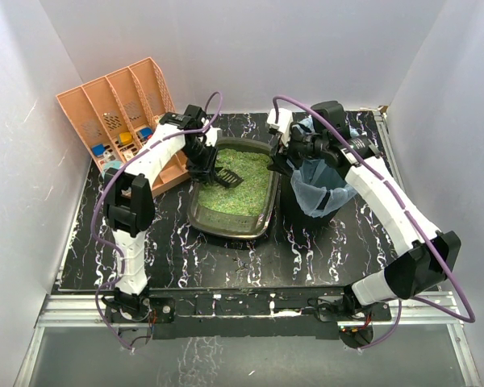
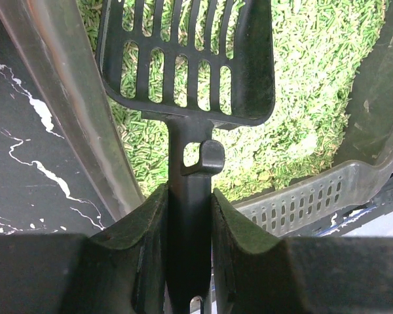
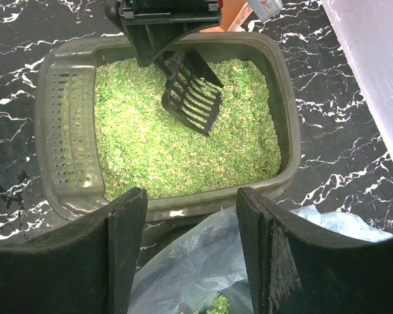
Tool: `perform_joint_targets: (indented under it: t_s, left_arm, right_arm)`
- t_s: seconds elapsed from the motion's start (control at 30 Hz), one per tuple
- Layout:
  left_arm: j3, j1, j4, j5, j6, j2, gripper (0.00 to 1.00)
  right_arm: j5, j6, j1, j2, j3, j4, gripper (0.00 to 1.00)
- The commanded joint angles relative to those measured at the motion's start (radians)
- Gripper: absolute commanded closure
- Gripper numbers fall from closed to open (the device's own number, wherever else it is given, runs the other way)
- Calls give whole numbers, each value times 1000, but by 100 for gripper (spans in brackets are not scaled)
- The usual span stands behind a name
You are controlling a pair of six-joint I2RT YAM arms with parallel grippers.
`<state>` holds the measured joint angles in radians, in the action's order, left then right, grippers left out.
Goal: Clean the litter box
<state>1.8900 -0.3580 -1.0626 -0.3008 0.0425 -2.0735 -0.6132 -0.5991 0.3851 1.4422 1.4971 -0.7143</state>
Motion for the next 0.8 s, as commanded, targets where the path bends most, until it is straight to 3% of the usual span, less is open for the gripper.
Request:
perform_joint_targets:
  t_s: [0.0,0.47,0.77]
  left_arm:
    - [48,1,-7,38,18,-21,100]
    - [120,2,75,40,73,-95,100]
    - [-20,-13,269,77,124,-29,100]
  right_arm:
    - [-17,5,-3,-50,-29,50,38]
    - [-11,3,-3,-72,-70,64,38]
    - [-18,4,-3,-78,-82,65,38]
